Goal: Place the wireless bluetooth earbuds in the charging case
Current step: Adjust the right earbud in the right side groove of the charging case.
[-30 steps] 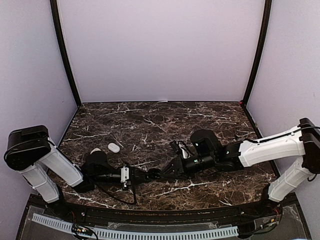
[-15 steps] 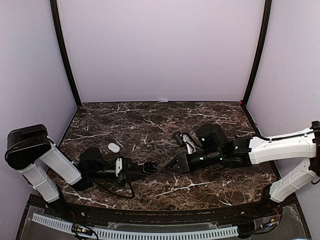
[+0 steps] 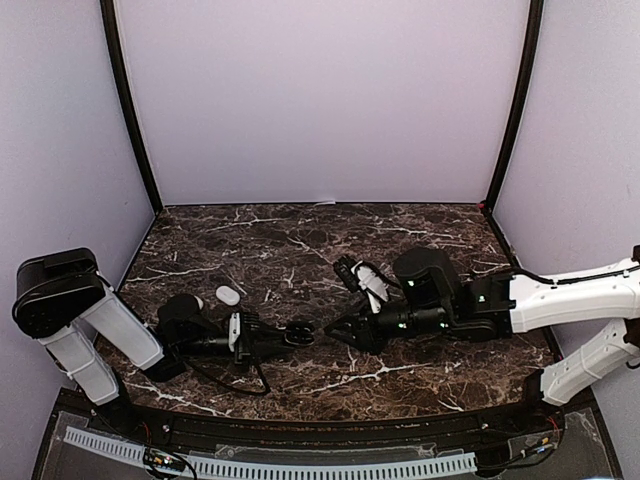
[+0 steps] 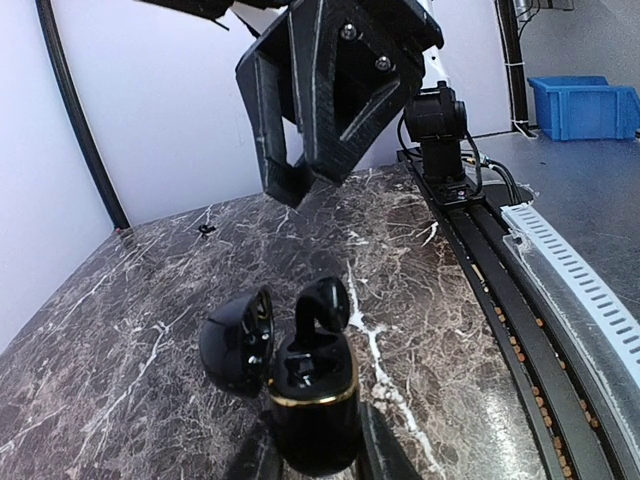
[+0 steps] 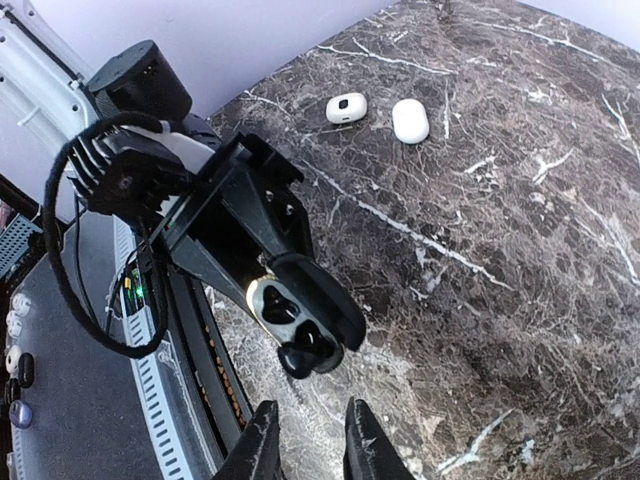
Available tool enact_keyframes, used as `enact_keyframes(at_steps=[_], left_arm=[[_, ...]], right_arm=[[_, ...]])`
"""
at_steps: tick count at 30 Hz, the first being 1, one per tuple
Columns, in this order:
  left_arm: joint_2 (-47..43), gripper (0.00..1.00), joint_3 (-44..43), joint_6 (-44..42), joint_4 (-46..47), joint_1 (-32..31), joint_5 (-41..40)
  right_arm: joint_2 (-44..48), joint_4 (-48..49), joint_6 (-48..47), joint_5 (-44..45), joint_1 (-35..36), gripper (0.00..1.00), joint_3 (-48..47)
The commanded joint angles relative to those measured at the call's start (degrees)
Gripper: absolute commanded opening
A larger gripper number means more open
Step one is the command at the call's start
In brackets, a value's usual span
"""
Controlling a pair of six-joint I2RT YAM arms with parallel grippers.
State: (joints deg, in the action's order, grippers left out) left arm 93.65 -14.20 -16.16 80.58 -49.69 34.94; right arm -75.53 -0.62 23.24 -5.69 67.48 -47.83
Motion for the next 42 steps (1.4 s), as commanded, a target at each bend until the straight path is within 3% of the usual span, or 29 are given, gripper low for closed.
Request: enact_keyframes(at_steps=[1, 21, 42], left_arm=[[0.0, 0.00, 0.0, 1.0, 2.1, 0.3, 0.5], [-0.4, 0.00, -1.3, 1.4, -1.8, 0.3, -0.7], [-0.5, 0.00, -1.1, 0.8, -1.5, 0.2, 0.9]], right_arm=[[-2.4, 0.4, -4.3, 2.4, 1.8, 0.22, -3.5], [-9.5, -0.1, -3.5, 5.5, 4.1, 0.16, -7.3], [-10.2, -1.5, -2.2, 9.8, 4.2, 0.12, -8.0]])
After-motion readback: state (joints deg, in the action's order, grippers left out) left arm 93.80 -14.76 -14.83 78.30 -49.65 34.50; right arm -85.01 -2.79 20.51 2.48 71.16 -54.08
